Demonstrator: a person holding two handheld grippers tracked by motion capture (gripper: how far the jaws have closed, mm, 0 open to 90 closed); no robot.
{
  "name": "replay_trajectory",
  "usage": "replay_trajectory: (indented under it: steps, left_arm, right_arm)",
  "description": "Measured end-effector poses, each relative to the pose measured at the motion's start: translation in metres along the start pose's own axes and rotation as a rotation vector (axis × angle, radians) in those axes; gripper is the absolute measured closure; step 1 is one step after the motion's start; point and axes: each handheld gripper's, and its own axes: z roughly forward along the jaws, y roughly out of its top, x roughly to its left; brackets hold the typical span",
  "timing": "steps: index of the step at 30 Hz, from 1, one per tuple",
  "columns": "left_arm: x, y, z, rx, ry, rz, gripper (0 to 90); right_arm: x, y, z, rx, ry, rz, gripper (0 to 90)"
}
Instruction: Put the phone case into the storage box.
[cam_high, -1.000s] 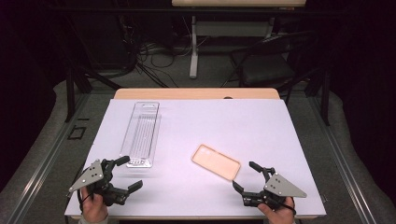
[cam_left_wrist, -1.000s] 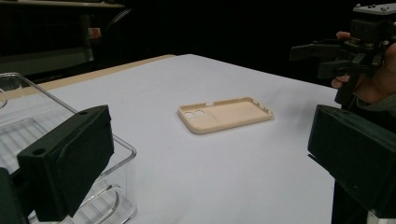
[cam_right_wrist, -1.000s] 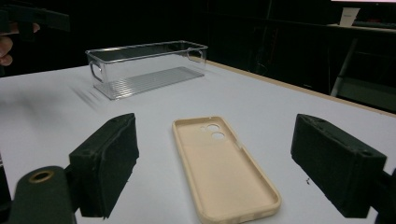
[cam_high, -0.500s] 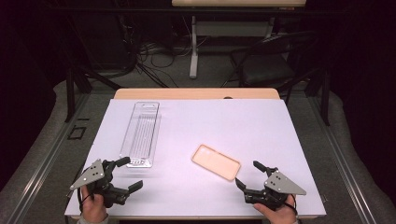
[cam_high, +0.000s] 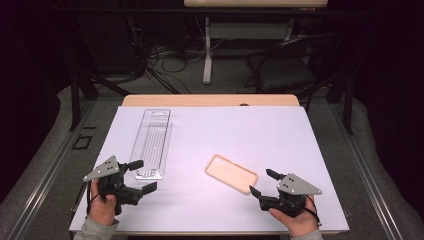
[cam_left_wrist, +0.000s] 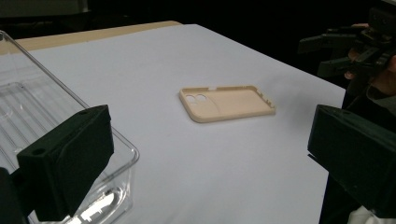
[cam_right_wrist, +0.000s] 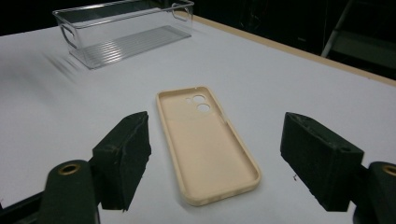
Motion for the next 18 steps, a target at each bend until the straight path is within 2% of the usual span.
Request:
replay_trajectory:
  steps: [3,5,6,8,9,10,11,15,17,18]
  left_arm:
    - [0.001,0.007,0.005,0.001,0.005,-0.007,0.4]
    - [0.001,0.019,0.013,0.018,0.004,-0.017,0.4]
    - [0.001,0.019,0.013,0.018,0.004,-0.017,0.4]
    - [0.002,0.030,0.021,0.045,0.013,-0.019,0.4]
    - [0.002,0.030,0.021,0.045,0.013,-0.019,0.4]
    - [0.004,0.037,0.026,0.055,0.005,-0.021,0.4]
    - [0.004,0.037,0.026,0.055,0.005,-0.021,0.4]
    - [0.008,0.051,0.034,0.053,-0.006,-0.025,0.4]
    - [0.010,0.062,0.039,0.058,-0.001,-0.017,0.5]
    - [0.010,0.062,0.039,0.058,-0.001,-0.017,0.6]
  right_arm:
    - [-0.004,0.008,0.006,0.031,0.007,0.028,23.2]
    - [-0.007,0.014,0.011,0.054,0.012,0.043,19.5]
    - [-0.008,0.017,0.013,0.067,0.014,0.048,18.0]
    - [-0.009,0.025,0.018,0.079,0.028,0.051,16.8]
    - [-0.009,0.029,0.021,0.078,0.035,0.053,16.7]
    - [-0.010,0.033,0.022,0.082,0.042,0.050,16.8]
    - [-0.010,0.037,0.024,0.081,0.047,0.038,17.5]
    - [-0.010,0.053,0.031,0.105,0.047,-0.016,25.6]
    - [-0.011,0.059,0.036,0.126,0.054,-0.025,28.8]
    - [-0.012,0.061,0.039,0.132,0.059,-0.026,30.0]
